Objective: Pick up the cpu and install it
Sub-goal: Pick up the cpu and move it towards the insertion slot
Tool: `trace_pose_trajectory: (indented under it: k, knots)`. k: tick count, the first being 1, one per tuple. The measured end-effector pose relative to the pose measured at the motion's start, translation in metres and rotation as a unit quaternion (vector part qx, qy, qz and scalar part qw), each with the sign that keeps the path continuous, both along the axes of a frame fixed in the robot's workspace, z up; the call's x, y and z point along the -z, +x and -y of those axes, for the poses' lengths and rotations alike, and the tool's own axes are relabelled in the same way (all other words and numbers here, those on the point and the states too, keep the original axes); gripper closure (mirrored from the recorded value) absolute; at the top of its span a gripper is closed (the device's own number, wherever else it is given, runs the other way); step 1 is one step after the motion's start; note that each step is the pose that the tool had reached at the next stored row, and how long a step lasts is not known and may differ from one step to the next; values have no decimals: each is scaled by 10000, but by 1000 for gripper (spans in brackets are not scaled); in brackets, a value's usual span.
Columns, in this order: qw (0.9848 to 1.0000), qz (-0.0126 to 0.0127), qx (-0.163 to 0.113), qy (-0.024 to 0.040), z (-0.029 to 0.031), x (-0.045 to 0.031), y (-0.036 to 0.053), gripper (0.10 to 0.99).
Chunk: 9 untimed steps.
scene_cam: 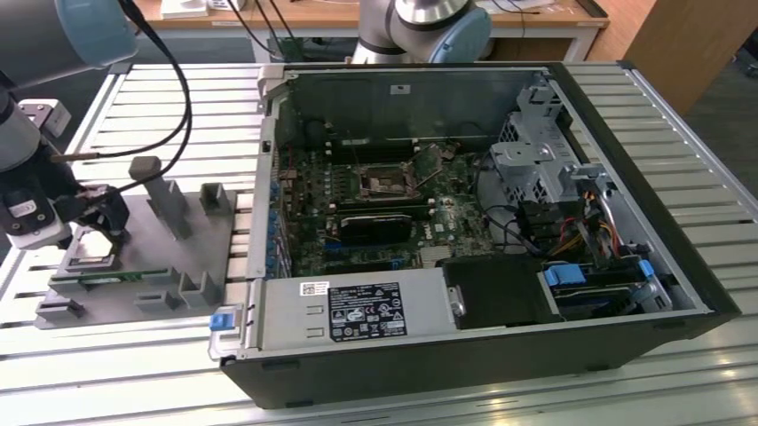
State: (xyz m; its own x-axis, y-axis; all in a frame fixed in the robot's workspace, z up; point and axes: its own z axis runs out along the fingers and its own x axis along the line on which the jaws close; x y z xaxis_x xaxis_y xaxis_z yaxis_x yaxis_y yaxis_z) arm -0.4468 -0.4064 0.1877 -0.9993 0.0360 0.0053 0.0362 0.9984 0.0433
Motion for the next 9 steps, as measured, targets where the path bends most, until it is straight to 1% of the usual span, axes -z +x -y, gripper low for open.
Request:
trace_pose_trajectory:
  k: [2, 7, 9]
  knots:
    - [10000, 4, 1, -1, 6, 7, -4, 365]
    - [10000, 19, 0, -1, 47, 16, -12, 365]
    - [10000, 21, -2, -3, 48, 24, -11, 365]
